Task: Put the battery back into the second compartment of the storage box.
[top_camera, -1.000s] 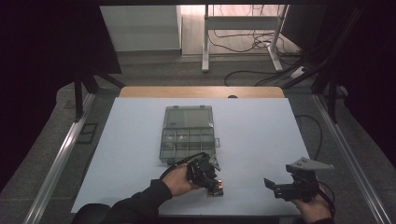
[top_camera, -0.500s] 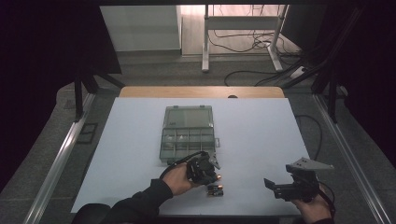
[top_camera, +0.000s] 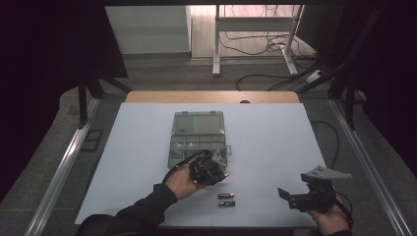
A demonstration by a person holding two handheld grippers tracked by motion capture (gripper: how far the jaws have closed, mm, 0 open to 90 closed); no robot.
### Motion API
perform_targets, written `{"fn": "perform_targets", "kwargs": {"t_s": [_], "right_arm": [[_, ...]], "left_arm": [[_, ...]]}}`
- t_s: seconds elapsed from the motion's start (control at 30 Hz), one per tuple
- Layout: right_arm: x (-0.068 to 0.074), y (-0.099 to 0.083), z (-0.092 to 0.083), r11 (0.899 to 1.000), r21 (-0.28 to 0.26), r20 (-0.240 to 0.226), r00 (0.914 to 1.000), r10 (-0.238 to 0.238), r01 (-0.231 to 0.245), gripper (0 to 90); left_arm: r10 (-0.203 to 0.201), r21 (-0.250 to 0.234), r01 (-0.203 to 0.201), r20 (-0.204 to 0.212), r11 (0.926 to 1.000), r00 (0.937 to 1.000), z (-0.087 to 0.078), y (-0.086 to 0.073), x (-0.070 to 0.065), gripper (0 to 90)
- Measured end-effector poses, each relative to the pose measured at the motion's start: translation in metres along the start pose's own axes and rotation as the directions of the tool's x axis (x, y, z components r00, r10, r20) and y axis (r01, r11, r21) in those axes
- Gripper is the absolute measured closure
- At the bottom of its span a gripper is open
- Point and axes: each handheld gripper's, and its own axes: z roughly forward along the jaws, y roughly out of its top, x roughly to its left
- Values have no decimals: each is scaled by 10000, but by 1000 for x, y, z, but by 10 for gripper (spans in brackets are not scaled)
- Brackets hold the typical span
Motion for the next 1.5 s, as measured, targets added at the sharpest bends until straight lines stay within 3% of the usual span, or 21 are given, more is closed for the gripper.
{"fn": "perform_targets", "kwargs": {"t_s": [0.47, 0.8, 1.1, 1.27, 1.5], "right_arm": [[0, 0, 0, 10000, -13, 13, 10000, 23, -23, 3], [0, 0, 0, 10000, 9, 26, 10000, 57, -57, 4], [0, 0, 1, 10000, 50, 56, 10000, 18, -19, 5], [0, 0, 1, 10000, 62, 47, 10000, 4, -4, 5], [0, 0, 1, 10000, 79, 34, 10000, 8, -8, 7]], "left_arm": [[-589, -245, 577, -497, 9980, 9970, -23, -2, 27, 770], [-1271, -564, 1228, -796, 9908, 9887, -38, -7, 49, 770], [-2129, -921, 2032, -1131, 9748, 9705, -44, -17, 72, 770], [-2347, -895, 2241, -1354, 9705, 9626, -44, -21, 83, 769], [-2801, -964, 2672, -1635, 9588, 9460, -42, -26, 100, 769]]}}
